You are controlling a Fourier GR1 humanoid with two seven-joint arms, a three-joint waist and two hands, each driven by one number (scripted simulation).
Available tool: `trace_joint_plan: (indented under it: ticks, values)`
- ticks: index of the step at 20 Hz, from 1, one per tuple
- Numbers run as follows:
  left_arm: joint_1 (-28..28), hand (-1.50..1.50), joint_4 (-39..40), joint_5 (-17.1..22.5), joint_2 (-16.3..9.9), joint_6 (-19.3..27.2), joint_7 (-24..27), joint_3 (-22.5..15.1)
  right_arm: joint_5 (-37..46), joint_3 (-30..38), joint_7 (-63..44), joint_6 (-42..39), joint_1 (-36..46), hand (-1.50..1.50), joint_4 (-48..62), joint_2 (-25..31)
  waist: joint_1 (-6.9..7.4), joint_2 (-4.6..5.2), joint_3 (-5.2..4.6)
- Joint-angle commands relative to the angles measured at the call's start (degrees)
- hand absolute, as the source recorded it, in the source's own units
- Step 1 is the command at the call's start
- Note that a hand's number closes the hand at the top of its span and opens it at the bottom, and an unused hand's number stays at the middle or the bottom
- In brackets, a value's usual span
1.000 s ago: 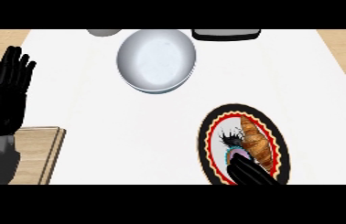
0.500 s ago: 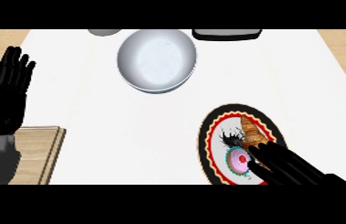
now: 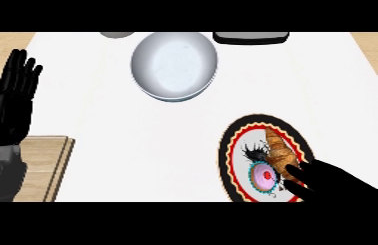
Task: Pick the cupcake from the plate and place it in the bowl
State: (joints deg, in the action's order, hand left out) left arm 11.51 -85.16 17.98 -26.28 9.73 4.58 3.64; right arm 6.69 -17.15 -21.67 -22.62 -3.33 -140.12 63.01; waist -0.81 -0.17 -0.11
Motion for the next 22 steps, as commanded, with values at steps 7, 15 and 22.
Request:
trace_joint_plan:
  ticks: [7, 15, 22]
  values:
    - [4.0, 0.0, 2.3, -2.7, 2.7, -1.6, -1.6, 0.6, 1.8, -0.2, -6.6, -9.3, 2.1, -1.5, -2.1, -8.7, 0.5, 0.15, 0.1]
    - [3.5, 0.0, 4.4, -2.7, 1.8, -5.1, -0.9, 4.7, 9.7, -3.2, -5.4, -12.9, 3.7, -1.5, 5.5, -17.8, 0.58, 0.18, 0.11]
    - [3.3, 0.0, 4.0, -4.0, 3.2, -6.4, 0.5, 5.3, 21.9, -5.1, 7.0, -11.5, 4.3, -1.5, 18.4, -22.7, 0.78, 0.2, 0.13]
